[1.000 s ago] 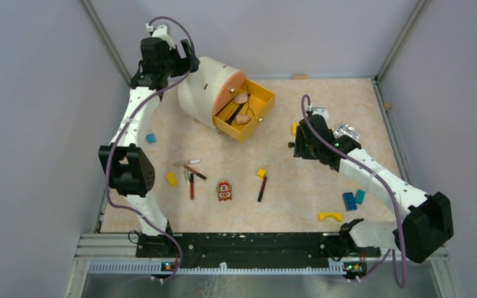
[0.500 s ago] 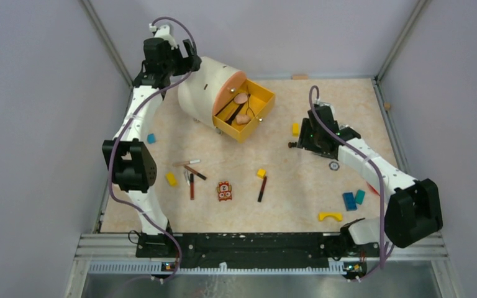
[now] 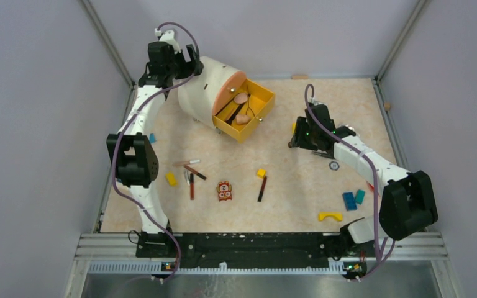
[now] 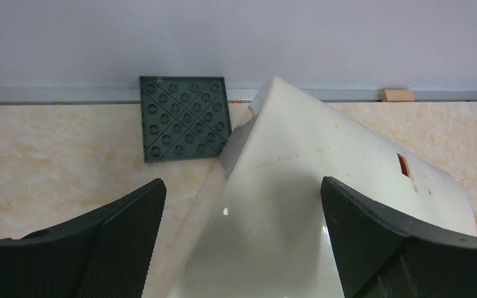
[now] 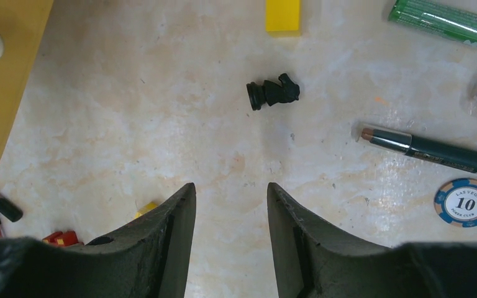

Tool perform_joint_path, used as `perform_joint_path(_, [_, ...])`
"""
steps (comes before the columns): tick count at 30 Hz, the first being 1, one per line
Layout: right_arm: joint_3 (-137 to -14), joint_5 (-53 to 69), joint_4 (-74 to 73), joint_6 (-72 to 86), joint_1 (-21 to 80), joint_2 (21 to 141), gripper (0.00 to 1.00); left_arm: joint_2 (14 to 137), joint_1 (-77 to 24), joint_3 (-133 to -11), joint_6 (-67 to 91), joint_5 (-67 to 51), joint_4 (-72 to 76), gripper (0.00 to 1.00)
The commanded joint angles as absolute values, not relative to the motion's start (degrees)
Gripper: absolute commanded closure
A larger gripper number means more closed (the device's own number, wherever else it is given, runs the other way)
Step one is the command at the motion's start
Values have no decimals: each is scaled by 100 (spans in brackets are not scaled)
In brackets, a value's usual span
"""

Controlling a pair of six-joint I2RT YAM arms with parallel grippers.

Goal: Organize the makeup
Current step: Close the drawer in the storage box.

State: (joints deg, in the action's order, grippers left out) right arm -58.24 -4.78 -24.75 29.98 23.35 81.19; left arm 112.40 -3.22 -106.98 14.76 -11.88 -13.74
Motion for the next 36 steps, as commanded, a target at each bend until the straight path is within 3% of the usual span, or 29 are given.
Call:
perform_joint_path(1, [-6000, -405, -2153, 2919, 2313, 8118, 55, 11345, -273, -10851, 1371, -1291, -1148, 1])
perform_joint_path(21, [-6014, 260, -1304, 2963, 2322, 8396, 57, 11716, -178, -11047, 1397, -1551, -1240, 2])
perform_joint_path(36, [-7600, 543, -763, 3317, 2730, 10069, 62, 11727, -176, -10790, 1521, -2145, -1037, 13])
